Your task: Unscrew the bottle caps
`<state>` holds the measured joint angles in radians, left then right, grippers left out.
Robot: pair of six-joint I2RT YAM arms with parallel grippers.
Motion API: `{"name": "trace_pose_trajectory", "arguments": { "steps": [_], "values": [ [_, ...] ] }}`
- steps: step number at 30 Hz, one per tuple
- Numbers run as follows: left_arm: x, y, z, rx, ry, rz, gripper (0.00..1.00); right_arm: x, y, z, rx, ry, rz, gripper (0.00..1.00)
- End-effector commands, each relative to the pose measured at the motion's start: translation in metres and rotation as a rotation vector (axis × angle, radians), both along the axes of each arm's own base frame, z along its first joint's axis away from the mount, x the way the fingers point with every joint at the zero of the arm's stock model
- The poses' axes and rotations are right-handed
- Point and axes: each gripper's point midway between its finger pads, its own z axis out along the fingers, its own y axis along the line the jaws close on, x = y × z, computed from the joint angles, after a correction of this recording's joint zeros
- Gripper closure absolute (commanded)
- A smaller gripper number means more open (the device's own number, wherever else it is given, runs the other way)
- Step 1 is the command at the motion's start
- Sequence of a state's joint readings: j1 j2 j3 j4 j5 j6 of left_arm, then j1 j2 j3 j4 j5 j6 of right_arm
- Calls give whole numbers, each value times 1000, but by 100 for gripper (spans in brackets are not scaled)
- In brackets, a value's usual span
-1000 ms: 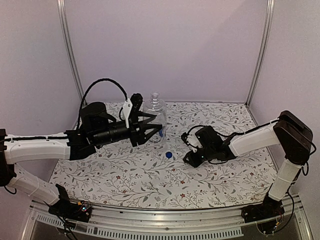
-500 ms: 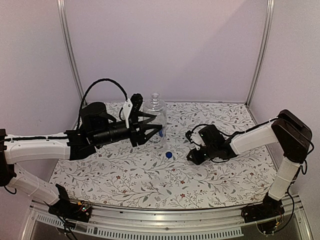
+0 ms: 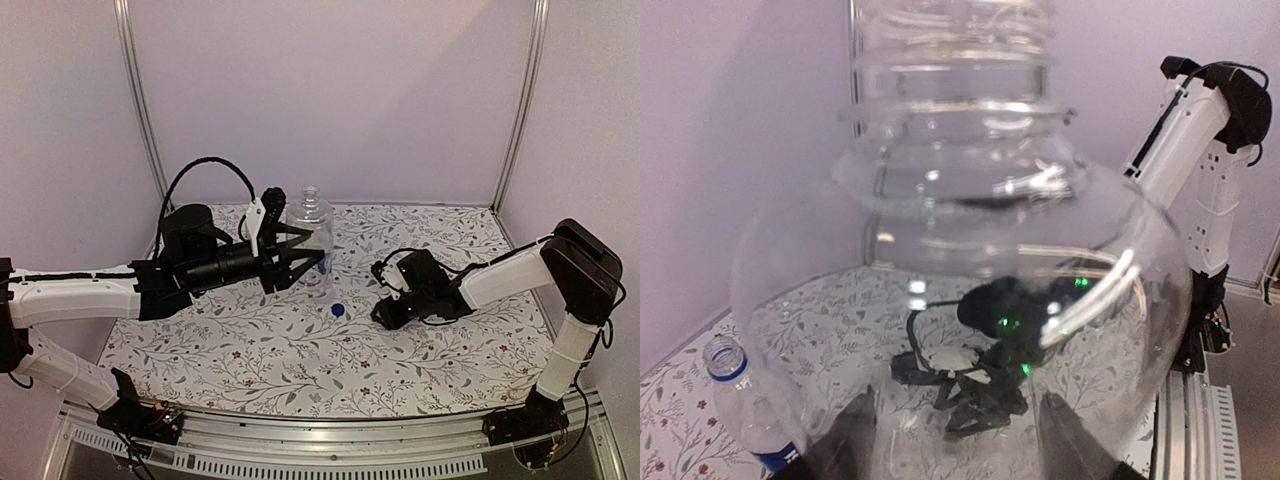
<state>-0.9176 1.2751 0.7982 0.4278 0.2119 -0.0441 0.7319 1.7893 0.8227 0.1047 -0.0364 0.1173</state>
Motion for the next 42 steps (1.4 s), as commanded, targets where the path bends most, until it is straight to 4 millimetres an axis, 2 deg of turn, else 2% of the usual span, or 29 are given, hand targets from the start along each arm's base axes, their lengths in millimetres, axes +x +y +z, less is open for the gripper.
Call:
{"name": "trace_pose_trajectory", "arguments": {
  "steps": [1,3,6,8,11,15,23,27,29,32,36,42],
  "values": [
    [2,6,11,-15,-30,16,46,-8,-10,-5,-24,36,-13,46],
    [2,6,10,-12,-28,16,46,-9,-10,2,-11,30,-11,40],
    [3,6,10,-13,-28,17,46,-12,-6,24,38,9,5,30],
    [2,6,11,-15,-28,18,46,-15,-2,40,75,-5,29,19],
    [3,6,11,-15,-29,18,46,-18,3,76,152,-43,60,8],
    [2,5,9,-8,-24,11,46,-26,10,133,246,-102,121,4],
    [-3,-10,-1,39,0,-57,45,-56,28,294,451,-296,315,3],
    [-5,-19,-10,71,26,-83,45,-78,40,347,511,-367,403,3],
    [-5,-21,-12,79,32,-90,45,-87,45,364,538,-383,441,2],
    [-5,-25,-14,81,38,-103,45,-95,52,379,570,-381,486,3],
    [-6,-29,-16,87,49,-116,45,-98,66,384,574,-371,515,5],
    [-7,-29,-13,81,48,-123,45,-90,88,377,561,-337,530,11]
  ]
}}
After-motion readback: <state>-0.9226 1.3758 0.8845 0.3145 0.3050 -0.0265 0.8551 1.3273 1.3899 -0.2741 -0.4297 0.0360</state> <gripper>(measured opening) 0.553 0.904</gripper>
